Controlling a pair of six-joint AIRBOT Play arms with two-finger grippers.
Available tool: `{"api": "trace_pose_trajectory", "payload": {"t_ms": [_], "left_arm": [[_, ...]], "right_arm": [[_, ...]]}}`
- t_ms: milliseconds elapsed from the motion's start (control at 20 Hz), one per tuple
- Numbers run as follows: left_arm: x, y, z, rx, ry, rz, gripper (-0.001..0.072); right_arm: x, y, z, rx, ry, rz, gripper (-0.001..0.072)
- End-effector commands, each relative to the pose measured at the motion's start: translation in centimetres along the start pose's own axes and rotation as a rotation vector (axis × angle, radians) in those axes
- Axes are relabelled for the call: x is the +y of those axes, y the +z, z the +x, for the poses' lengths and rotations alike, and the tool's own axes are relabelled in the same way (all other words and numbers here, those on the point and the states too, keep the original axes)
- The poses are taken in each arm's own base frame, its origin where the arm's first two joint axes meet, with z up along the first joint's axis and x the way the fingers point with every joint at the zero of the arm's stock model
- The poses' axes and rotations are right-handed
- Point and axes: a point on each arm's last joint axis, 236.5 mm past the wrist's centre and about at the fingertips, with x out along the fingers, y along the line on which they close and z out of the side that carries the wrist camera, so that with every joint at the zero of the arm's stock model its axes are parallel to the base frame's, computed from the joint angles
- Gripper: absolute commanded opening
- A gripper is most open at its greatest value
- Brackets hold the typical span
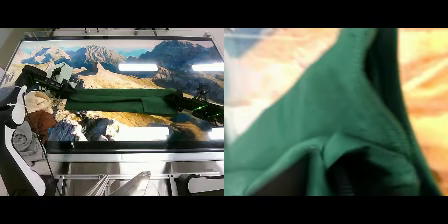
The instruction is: Fold the shirts.
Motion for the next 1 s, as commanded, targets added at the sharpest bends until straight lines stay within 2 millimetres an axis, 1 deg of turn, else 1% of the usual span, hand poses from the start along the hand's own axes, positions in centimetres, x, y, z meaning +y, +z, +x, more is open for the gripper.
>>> {"api": "trace_pose_trajectory", "payload": {"t_ms": [0,50,100,150,200,250,300,350,400,450,500,550,600,650,700,800,950], "left_arm": [[-1.6,0.0,0.3,0.018,-0.047,0.017,0.0714],[-1.9,0.0,-0.5,0.007,-0.053,0.021,0.0714],[-2.2,-0.1,-1.4,-0.007,-0.053,0.027,0.0714],[-2.4,0.0,-2.8,-0.032,-0.051,0.033,0.0714],[-2.5,-0.1,-4.2,-0.057,-0.049,0.035,0.0714],[-2.7,-0.2,-5.7,-0.080,-0.048,0.023,0.0713],[-2.9,-0.4,-7.0,-0.102,-0.045,0.012,0.0713],[-3.1,-0.6,-8.4,-0.125,-0.043,-0.001,0.0713],[-3.2,-0.8,-9.6,-0.145,-0.041,-0.015,0.0713],[-3.7,-0.9,-10.5,-0.163,-0.037,-0.011,0.0711],[-4.1,-1.0,-11.2,-0.179,-0.032,-0.002,0.0673],[-4.6,-1.2,-11.7,-0.190,-0.027,0.010,0.0519],[-5.1,-1.3,-12.0,-0.196,-0.023,0.021,0.0161],[-5.5,-1.2,-12.1,-0.204,-0.018,0.036,0.0022],[-5.8,-1.3,-12.0,-0.200,-0.017,0.043,0.0022],[-6.3,-1.3,-11.1,-0.180,-0.015,0.054,0.0022],[-7.3,-1.3,-9.2,-0.142,-0.013,0.076,0.0022]], "right_arm": [[-0.2,-1.6,-0.7,0.101,-0.003,-0.090,0.0303],[0.4,-1.6,-2.0,0.137,0.003,-0.128,0.0304],[0.6,-1.1,-3.5,0.157,-0.014,-0.145,0.0357],[0.3,0.0,-5.5,0.152,-0.061,-0.152,0.0527],[-0.2,1.6,-7.4,0.124,-0.120,-0.156,0.0656],[-0.9,3.2,-9.3,0.090,-0.177,-0.169,0.0675],[-1.4,4.5,-10.6,0.061,-0.210,-0.171,0.0682],[-1.9,5.4,-11.4,0.041,-0.227,-0.163,0.0684],[-2.5,5.7,-11.7,0.034,-0.232,-0.146,0.0690],[-3.2,5.6,-11.4,0.044,-0.233,-0.128,0.0690],[-3.9,5.0,-10.7,0.069,-0.233,-0.104,0.0690],[-4.6,4.1,-9.8,0.109,-0.227,-0.073,0.0690],[-4.9,3.1,-8.7,0.147,-0.214,-0.054,0.0690],[-5.1,2.1,-7.6,0.186,-0.203,-0.039,0.0690],[-5.1,1.1,-6.5,0.221,-0.195,-0.033,0.0689],[-4.5,-0.5,-4.5,0.271,-0.175,-0.028,0.0689],[-2.9,-2.8,-1.4,0.324,-0.136,-0.022,0.0689]]}}
